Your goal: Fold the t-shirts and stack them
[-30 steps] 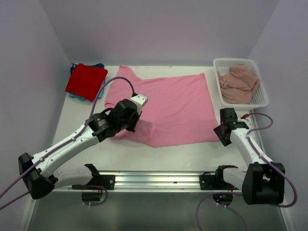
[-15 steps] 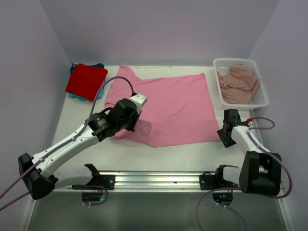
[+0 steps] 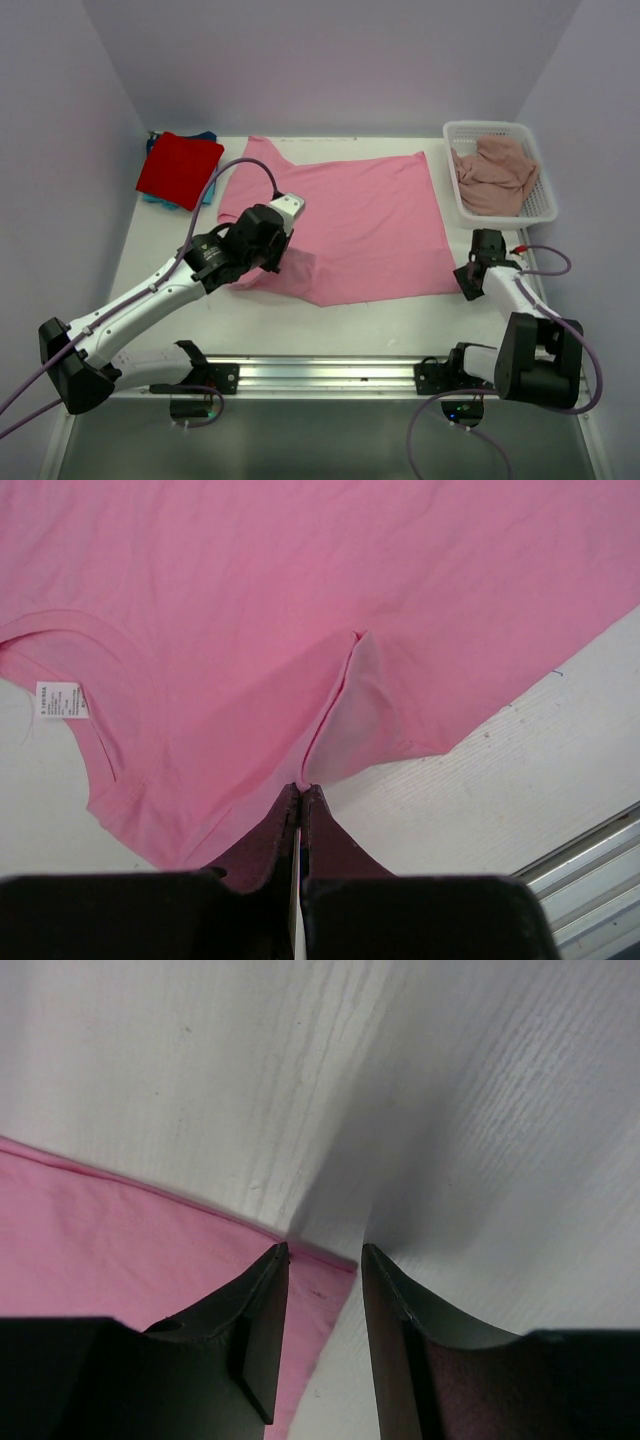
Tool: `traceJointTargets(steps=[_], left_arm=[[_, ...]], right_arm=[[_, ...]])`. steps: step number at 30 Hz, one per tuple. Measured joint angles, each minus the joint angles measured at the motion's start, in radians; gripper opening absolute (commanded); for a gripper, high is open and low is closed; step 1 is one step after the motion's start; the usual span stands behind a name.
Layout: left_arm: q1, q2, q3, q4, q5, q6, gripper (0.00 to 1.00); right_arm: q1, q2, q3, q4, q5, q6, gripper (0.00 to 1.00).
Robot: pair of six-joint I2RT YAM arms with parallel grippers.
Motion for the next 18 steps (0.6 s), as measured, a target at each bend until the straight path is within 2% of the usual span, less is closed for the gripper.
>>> traceJointTargets(steps=[6, 11, 15, 18], left_arm=[[0.003, 0.000, 0.000, 0.000, 0.000, -0.003, 0.00], [0.005, 0.000, 0.000, -0.002, -0.001, -0.004, 0.00], [0.005, 0.000, 0.000, -0.003, -0.003, -0.005, 0.00], [0.006, 0.000, 0.000, -0.003, -0.005, -0.005, 0.00]], right_arm=[[-0.044, 0.047, -0.019, 0.164, -0.105, 0.008, 0.34], [-0.062, 0.093, -0.022, 0.300, -0.203, 0.028, 0.41], [-0.063, 0.055, -0.035, 0.297, -0.233, 0.027, 0.44], [-0.061, -0.051, -0.068, 0.182, -0.223, 0.020, 0.45]])
